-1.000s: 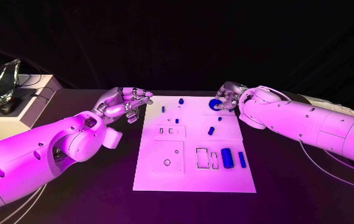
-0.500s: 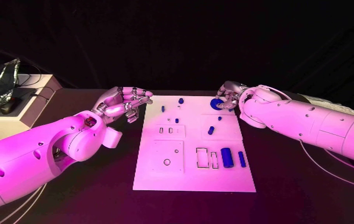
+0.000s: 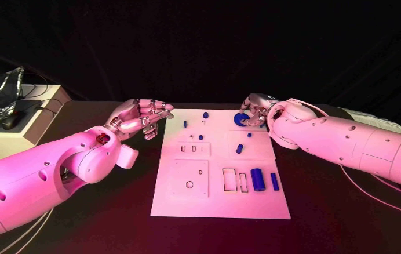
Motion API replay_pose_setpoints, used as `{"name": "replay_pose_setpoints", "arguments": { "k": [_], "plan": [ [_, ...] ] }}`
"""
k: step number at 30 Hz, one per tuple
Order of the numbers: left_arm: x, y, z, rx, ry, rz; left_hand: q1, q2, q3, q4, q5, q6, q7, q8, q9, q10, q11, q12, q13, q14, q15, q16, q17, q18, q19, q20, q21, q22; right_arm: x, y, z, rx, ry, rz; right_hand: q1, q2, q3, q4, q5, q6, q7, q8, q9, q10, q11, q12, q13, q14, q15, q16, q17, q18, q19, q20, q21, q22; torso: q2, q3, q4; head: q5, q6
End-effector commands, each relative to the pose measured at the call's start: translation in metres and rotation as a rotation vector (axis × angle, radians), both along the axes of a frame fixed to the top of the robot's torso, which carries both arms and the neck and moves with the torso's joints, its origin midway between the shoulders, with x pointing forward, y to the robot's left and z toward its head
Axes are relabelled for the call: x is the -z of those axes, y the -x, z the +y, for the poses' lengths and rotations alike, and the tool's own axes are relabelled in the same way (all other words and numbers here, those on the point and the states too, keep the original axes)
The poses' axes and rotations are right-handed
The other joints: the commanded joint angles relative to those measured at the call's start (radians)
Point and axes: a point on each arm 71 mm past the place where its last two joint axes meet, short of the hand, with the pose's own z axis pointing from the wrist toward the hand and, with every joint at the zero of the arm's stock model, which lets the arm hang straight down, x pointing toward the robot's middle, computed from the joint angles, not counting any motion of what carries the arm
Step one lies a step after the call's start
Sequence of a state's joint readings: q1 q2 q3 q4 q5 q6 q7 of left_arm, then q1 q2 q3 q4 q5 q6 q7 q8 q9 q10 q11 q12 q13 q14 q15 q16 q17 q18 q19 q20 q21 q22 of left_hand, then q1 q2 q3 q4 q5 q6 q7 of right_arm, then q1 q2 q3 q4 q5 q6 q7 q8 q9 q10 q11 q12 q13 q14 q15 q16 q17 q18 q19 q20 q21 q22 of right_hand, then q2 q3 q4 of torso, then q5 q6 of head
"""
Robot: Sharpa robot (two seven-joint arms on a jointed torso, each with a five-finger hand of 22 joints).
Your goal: Assemble the parts on the task board
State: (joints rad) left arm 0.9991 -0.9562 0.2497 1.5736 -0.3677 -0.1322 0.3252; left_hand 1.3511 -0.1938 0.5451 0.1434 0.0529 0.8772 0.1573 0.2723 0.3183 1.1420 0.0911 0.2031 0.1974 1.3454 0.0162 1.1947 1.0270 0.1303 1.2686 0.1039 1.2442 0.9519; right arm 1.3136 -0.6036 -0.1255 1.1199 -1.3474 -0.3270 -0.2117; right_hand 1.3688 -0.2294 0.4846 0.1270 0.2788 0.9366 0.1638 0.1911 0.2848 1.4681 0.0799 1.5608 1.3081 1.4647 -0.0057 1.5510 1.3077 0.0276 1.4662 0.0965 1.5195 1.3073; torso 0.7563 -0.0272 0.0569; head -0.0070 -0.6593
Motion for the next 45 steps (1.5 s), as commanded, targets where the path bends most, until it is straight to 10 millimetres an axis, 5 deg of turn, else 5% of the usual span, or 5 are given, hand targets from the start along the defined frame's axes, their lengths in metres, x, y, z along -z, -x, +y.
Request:
{"name": "replay_pose_setpoints", "arguments": {
  "k": [1, 11, 20, 45],
  "plan": [
    [-0.001, 0.0, -0.002, 0.014, 0.011, -0.002, -0.005, 0.001, 0.002, -0.002, -0.002, -0.007, 0.001, -0.005, 0.001, -0.004, -0.003, 0.003, 0.002, 0.007, -0.003, 0.006, 0.002, -0.011, 0.001, 0.004, 0.004, 0.001, -0.011, 0.005, 0.012, -0.056, 0.021, -0.121, -0.014, 0.002, 0.007, 0.001, 0.003, 0.01, -0.002, 0.003, 0.003, 0.095, -0.002, 0.003, 0.254, 0.094, 0.002, 0.005, 0.207, -0.012, 0.078, 0.003, 0.007, 0.205, 0.0, -0.0009, 0.0007, 0.001, 0.002],
    [-0.001, 0.0, -0.003, 0.016, 0.012, -0.002, -0.006, 0.001, 0.003, -0.002, -0.002, -0.007, 0.001, -0.005, 0.001, -0.004, -0.003, 0.004, 0.002, 0.007, -0.003, 0.007, 0.001, -0.011, 0.0, 0.004, 0.004, 0.002, -0.028, 0.027, 0.071, -0.201, 0.0, -0.231, -0.024, -0.006, 0.006, 0.0, -0.003, 0.019, -0.006, 0.007, 0.004, 0.098, -0.005, 0.005, 0.257, 0.094, -0.002, 0.006, 0.209, -0.014, 0.081, 0.0, 0.013, 0.213, 0.001, -0.0014, 0.0017, 0.001, 0.005],
    [-0.001, 0.0, -0.005, 0.022, 0.016, -0.001, -0.006, 0.001, 0.003, -0.002, -0.002, -0.007, 0.001, -0.005, 0.001, -0.004, -0.003, 0.004, 0.002, 0.007, -0.003, 0.007, 0.001, -0.011, 0.0, 0.004, 0.004, 0.002, -0.018, 0.038, 0.114, -0.271, -0.003, -0.238, -0.025, -0.005, 0.007, 0.0, -0.004, 0.021, -0.007, 0.007, 0.005, 0.096, -0.006, 0.004, 0.255, 0.093, -0.003, 0.005, 0.206, -0.014, 0.081, -0.001, 0.012, 0.211, 0.003, -0.0025, 0.0029, 0.002, 0.005],
    [0.0, 0.0, -0.007, 0.026, 0.017, 0.001, -0.006, 0.001, 0.003, -0.002, -0.002, -0.007, 0.001, -0.005, 0.001, -0.004, -0.003, 0.004, 0.002, 0.007, -0.003, 0.007, 0.001, -0.011, 0.0, 0.004, 0.004, 0.002, 0.0, 0.025, 0.13, -0.238, 0.082, -0.213, -0.031, -0.01, 0.006, -0.002, -0.019, 0.018, -0.008, 0.004, 0.003, 0.093, -0.007, 0.001, 0.252, 0.093, -0.006, 0.004, 0.204, -0.014, 0.08, -0.003, 0.011, 0.21, 0.002, 0.0004, -0.0002, 0.004, -0.001]
  ]
}}
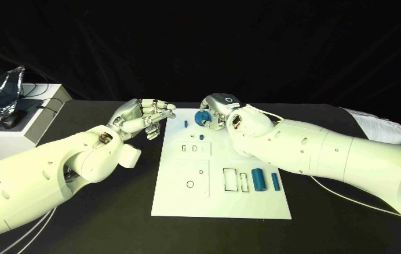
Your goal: Assemble the parts on the task board
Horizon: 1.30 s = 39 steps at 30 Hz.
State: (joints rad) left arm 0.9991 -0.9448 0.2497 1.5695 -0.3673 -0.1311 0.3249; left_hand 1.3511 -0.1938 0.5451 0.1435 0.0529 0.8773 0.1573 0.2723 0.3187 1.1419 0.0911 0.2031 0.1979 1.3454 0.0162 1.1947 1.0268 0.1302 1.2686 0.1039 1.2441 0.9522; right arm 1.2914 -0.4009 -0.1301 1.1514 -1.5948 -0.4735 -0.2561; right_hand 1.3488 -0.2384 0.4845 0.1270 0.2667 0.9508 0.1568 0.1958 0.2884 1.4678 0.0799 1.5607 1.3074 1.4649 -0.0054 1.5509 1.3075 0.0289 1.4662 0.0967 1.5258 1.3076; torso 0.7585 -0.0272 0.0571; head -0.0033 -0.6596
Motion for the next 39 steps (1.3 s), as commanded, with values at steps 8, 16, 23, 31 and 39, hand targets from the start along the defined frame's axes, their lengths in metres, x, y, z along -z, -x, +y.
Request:
{"name": "replay_pose_setpoints", "arguments": {
  "k": [8, 16, 23, 31, 39],
  "plan": [
    [-0.001, 0.0, -0.003, 0.021, 0.012, 0.0, -0.006, 0.001, 0.003, -0.002, -0.002, -0.007, 0.001, -0.005, 0.001, -0.004, -0.003, 0.004, 0.002, 0.007, -0.003, 0.007, 0.001, -0.011, 0.0, 0.004, 0.004, 0.001, 0.018, -0.001, 0.001, 0.01, 0.063, 0.041, -0.012, -0.001, 0.006, -0.002, -0.01, 0.004, -0.001, -0.001, 0.0, 0.093, -0.007, 0.001, 0.252, 0.093, -0.006, 0.004, 0.205, -0.015, 0.08, -0.004, 0.004, 0.209, 0.001, 0.0006, 0.0015, 0.004, -0.006],
    [-0.001, 0.0, -0.002, 0.02, 0.011, 0.001, -0.007, 0.002, 0.005, -0.004, -0.002, -0.007, 0.001, -0.005, 0.001, -0.005, -0.003, 0.006, 0.003, 0.007, -0.003, 0.008, 0.0, -0.011, -0.001, 0.004, 0.007, 0.004, 0.023, -0.004, -0.004, 0.032, 0.086, 0.051, -0.015, -0.001, 0.006, -0.002, -0.013, 0.003, -0.001, -0.002, -0.001, 0.092, -0.007, -0.001, 0.251, 0.093, -0.007, 0.004, 0.203, -0.014, 0.079, -0.005, 0.002, 0.207, 0.0, -0.0003, -0.0013, 0.005, -0.012],
    [-0.001, 0.0, -0.003, 0.021, 0.012, 0.001, -0.007, 0.002, 0.005, -0.004, -0.002, -0.007, 0.001, -0.005, 0.001, -0.005, -0.003, 0.006, 0.003, 0.007, -0.003, 0.008, 0.0, -0.011, -0.001, 0.004, 0.007, 0.004, 0.023, -0.004, -0.002, 0.029, 0.085, 0.048, -0.015, -0.002, 0.005, -0.002, -0.014, 0.003, -0.001, -0.003, -0.001, 0.09, -0.007, -0.003, 0.249, 0.092, -0.007, 0.004, 0.202, -0.014, 0.078, -0.005, 0.002, 0.206, 0.0, 0.0005, -0.0014, 0.005, -0.011],
    [-0.001, 0.0, -0.002, 0.021, 0.011, 0.002, -0.007, 0.002, 0.005, -0.004, -0.002, -0.007, 0.001, -0.005, 0.001, -0.005, -0.003, 0.006, 0.003, 0.007, -0.003, 0.008, 0.0, -0.011, -0.001, 0.004, 0.007, 0.004, 0.024, -0.007, -0.002, 0.034, 0.081, 0.042, -0.018, -0.003, 0.006, -0.002, -0.015, -0.005, -0.001, -0.008, -0.003, 0.082, -0.007, -0.01, 0.24, 0.092, -0.008, 0.003, 0.199, -0.013, 0.077, -0.006, -0.001, 0.203, 0.0, 0.0, -0.0005, 0.006, -0.011],
    [-0.001, 0.0, -0.002, 0.02, 0.01, 0.003, -0.007, 0.003, 0.006, -0.004, -0.002, -0.008, 0.001, -0.006, 0.002, -0.005, -0.003, 0.006, 0.004, 0.007, -0.003, 0.008, 0.0, -0.011, -0.002, 0.004, 0.008, 0.004, 0.026, -0.008, -0.003, 0.021, 0.065, 0.068, -0.038, -0.011, -0.053, 0.004, -0.021, -0.112, 0.0, -0.083, -0.033, 0.046, -0.006, -0.047, 0.201, 0.092, -0.004, 0.002, 0.199, -0.013, 0.075, -0.004, -0.004, 0.201, 0.0, -0.0003, -0.0013, 0.007, -0.012]
  ]
}}
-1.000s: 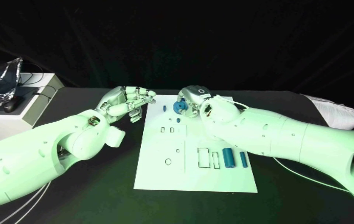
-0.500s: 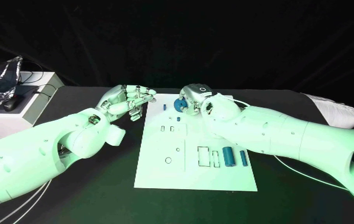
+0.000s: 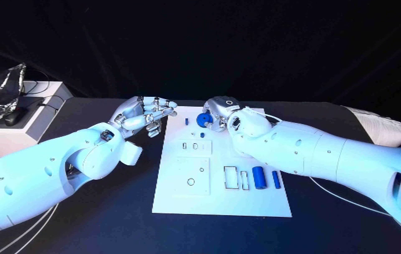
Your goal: Assemble the parts on the task board
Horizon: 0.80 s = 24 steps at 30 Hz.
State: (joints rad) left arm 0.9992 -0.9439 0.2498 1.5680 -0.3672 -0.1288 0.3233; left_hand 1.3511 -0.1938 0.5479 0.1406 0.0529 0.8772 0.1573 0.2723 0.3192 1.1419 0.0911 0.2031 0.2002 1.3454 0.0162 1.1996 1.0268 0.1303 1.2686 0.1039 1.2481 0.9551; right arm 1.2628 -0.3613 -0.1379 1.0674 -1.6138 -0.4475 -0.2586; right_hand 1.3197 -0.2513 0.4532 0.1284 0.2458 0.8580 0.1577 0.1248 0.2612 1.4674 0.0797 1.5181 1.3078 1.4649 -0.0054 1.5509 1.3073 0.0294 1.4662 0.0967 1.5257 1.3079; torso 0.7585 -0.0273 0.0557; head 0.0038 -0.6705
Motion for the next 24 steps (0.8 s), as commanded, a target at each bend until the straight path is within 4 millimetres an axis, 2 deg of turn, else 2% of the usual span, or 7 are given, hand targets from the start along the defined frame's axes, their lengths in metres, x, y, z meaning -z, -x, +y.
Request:
{"name": "replay_pose_setpoints", "arguments": {
  "k": [1, 3, 4, 7, 13, 24],
  "plan": [
    [-0.001, 0.001, -0.002, 0.018, 0.011, 0.0, -0.007, 0.003, 0.003, -0.001, -0.002, -0.008, 0.001, -0.006, 0.001, -0.005, -0.003, 0.006, 0.001, 0.007, -0.003, 0.003, 0.0, -0.011, -0.002, 0.004, 0.004, 0.001, 0.005, 0.0, -0.001, -0.012, 0.009, 0.05, -0.015, 0.008, -0.053, 0.013, 0.001, -0.02, 0.0, -0.016, -0.007, 0.044, -0.005, -0.006, 0.198, 0.092, -0.004, 0.002, 0.199, -0.013, 0.076, -0.003, -0.004, 0.201, 0.0, -0.0001, 0.0002, 0.0, -0.001],
    [-0.001, 0.001, -0.002, 0.017, 0.01, 0.0, -0.009, 0.003, 0.003, 0.0, -0.002, -0.009, 0.002, -0.006, 0.001, -0.006, -0.002, 0.007, 0.002, 0.006, -0.003, 0.003, -0.001, -0.011, -0.003, 0.004, 0.005, 0.002, 0.006, 0.0, -0.002, -0.015, 0.003, 0.069, -0.066, 0.028, -0.133, 0.072, 0.028, -0.011, 0.004, -0.017, -0.009, 0.043, -0.001, -0.008, 0.197, 0.092, 0.002, 0.002, 0.2, -0.013, 0.076, 0.001, -0.004, 0.201, -0.001, 0.0, 0.0007, 0.0, -0.002],
    [-0.001, 0.001, -0.002, 0.017, 0.01, 0.0, -0.009, 0.003, 0.003, 0.0, -0.002, -0.009, 0.002, -0.006, 0.001, -0.006, -0.002, 0.007, 0.002, 0.006, -0.003, 0.003, -0.001, -0.011, -0.003, 0.004, 0.005, 0.002, 0.006, 0.0, -0.002, -0.016, 0.001, 0.074, -0.097, 0.042, -0.161, 0.111, 0.065, -0.006, 0.007, -0.017, -0.009, 0.043, 0.002, -0.008, 0.196, 0.092, 0.006, 0.002, 0.202, -0.013, 0.076, 0.004, -0.004, 0.202, -0.001, -0.0001, 0.0007, 0.0, -0.002],
    [-0.001, 0.001, -0.001, 0.015, 0.009, 0.0, -0.009, 0.003, 0.003, 0.0, -0.002, -0.009, 0.002, -0.006, 0.001, -0.006, -0.002, 0.007, 0.002, 0.006, -0.003, 0.003, -0.001, -0.011, -0.003, 0.004, 0.005, 0.002, 0.007, 0.0, -0.003, -0.023, -0.003, 0.092, -0.128, 0.057, -0.186, 0.157, 0.095, 0.009, 0.011, -0.015, -0.01, 0.045, 0.005, -0.006, 0.199, 0.093, 0.01, 0.003, 0.205, -0.013, 0.077, 0.008, -0.003, 0.203, 0.0, 0.0, 0.0, 0.001, -0.002],
    [-0.001, 0.001, -0.001, 0.013, 0.008, 0.0, -0.009, 0.003, 0.003, 0.0, -0.002, -0.009, 0.002, -0.006, 0.001, -0.006, -0.002, 0.007, 0.002, 0.006, -0.003, 0.003, -0.001, -0.011, -0.003, 0.004, 0.005, 0.002, 0.008, 0.001, -0.007, -0.025, -0.007, 0.104, -0.13, 0.069, -0.185, 0.159, 0.099, 0.028, 0.009, -0.007, -0.007, 0.051, 0.004, 0.0, 0.205, 0.094, 0.009, 0.004, 0.208, -0.014, 0.078, 0.009, -0.001, 0.206, 0.0, 0.0006, -0.0007, 0.002, -0.003],
    [-0.001, 0.0, 0.001, 0.006, 0.006, 0.0, -0.011, 0.004, 0.004, 0.001, -0.002, -0.01, 0.002, -0.007, 0.001, -0.007, -0.002, 0.007, 0.002, 0.006, -0.002, 0.004, -0.001, -0.011, -0.003, 0.004, 0.006, 0.003, 0.004, -0.001, -0.027, 0.017, -0.044, 0.054, -0.101, 0.092, -0.137, 0.147, 0.109, 0.053, 0.007, 0.001, -0.006, 0.056, 0.001, 0.005, 0.212, 0.094, 0.005, 0.004, 0.21, -0.015, 0.08, 0.005, 0.002, 0.21, -0.001, 0.0009, -0.0005, 0.002, -0.001]
  ]
}}
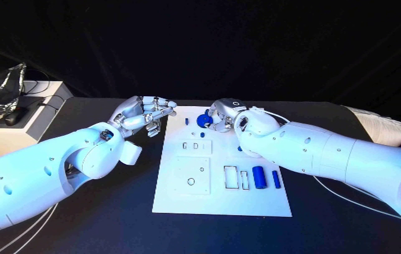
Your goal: Assemble the parts on the task board
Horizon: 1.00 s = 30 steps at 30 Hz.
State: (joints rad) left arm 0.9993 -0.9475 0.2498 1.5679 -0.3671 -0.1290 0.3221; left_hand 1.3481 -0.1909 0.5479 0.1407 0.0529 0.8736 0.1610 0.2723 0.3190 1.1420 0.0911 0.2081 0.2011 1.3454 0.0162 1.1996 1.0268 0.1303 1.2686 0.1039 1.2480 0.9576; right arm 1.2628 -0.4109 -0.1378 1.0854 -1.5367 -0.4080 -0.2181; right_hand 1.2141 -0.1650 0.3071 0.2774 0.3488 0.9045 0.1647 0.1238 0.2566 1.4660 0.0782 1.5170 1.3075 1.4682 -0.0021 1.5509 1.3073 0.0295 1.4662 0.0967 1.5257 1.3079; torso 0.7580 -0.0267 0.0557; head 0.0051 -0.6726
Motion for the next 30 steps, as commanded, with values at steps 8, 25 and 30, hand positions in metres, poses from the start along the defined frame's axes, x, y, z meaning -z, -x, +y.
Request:
{"name": "replay_pose_setpoints", "arguments": {
  "k": [8, 25, 30],
  "plan": [
    [0.0, -0.001, 0.002, -0.002, 0.006, -0.003, -0.009, 0.001, 0.004, 0.001, -0.002, -0.006, -0.001, -0.007, 0.001, -0.007, -0.002, 0.002, 0.001, 0.007, -0.002, 0.004, -0.001, -0.011, -0.004, 0.004, 0.006, 0.0, -0.015, 0.006, -0.028, 0.027, -0.128, -0.115, 0.01, -0.006, 0.022, -0.008, 0.019, 0.004, 0.002, -0.002, -0.004, 0.055, 0.004, 0.003, 0.209, 0.09, 0.002, 0.004, 0.208, -0.015, 0.079, 0.005, 0.0, 0.209, -0.003, 0.0017, -0.0054, -0.001, 0.01],
    [0.001, -0.004, 0.006, -0.017, 0.02, -0.002, -0.008, -0.002, 0.005, -0.002, -0.002, -0.008, -0.001, -0.008, 0.001, -0.012, -0.001, 0.002, 0.002, -0.01, -0.001, -0.018, -0.031, -0.007, -0.019, 0.006, -0.006, -0.023, -0.032, 0.02, -0.145, -0.003, -0.369, 0.091, 0.178, -0.078, 0.09, -0.149, -0.097, 0.002, 0.001, -0.013, -0.015, 0.045, 0.004, -0.006, 0.2, 0.091, -0.004, 0.004, 0.212, -0.011, 0.071, 0.001, -0.014, 0.195, -0.015, 0.0145, -0.0233, -0.008, 0.024],
    [0.003, -0.004, 0.005, -0.013, 0.023, 0.001, -0.008, -0.003, 0.005, -0.003, -0.002, -0.008, -0.001, -0.008, 0.002, -0.011, -0.001, 0.003, 0.002, -0.012, -0.001, -0.019, -0.033, -0.006, -0.02, 0.006, -0.006, -0.023, -0.027, 0.013, -0.182, 0.043, -0.352, 0.113, 0.202, -0.09, 0.089, -0.174, -0.101, 0.002, -0.008, -0.013, -0.016, 0.044, -0.002, -0.008, 0.198, 0.091, -0.012, 0.004, 0.213, -0.01, 0.069, -0.005, -0.017, 0.193, -0.016, 0.0197, -0.0275, -0.014, 0.021]
  ]
}}
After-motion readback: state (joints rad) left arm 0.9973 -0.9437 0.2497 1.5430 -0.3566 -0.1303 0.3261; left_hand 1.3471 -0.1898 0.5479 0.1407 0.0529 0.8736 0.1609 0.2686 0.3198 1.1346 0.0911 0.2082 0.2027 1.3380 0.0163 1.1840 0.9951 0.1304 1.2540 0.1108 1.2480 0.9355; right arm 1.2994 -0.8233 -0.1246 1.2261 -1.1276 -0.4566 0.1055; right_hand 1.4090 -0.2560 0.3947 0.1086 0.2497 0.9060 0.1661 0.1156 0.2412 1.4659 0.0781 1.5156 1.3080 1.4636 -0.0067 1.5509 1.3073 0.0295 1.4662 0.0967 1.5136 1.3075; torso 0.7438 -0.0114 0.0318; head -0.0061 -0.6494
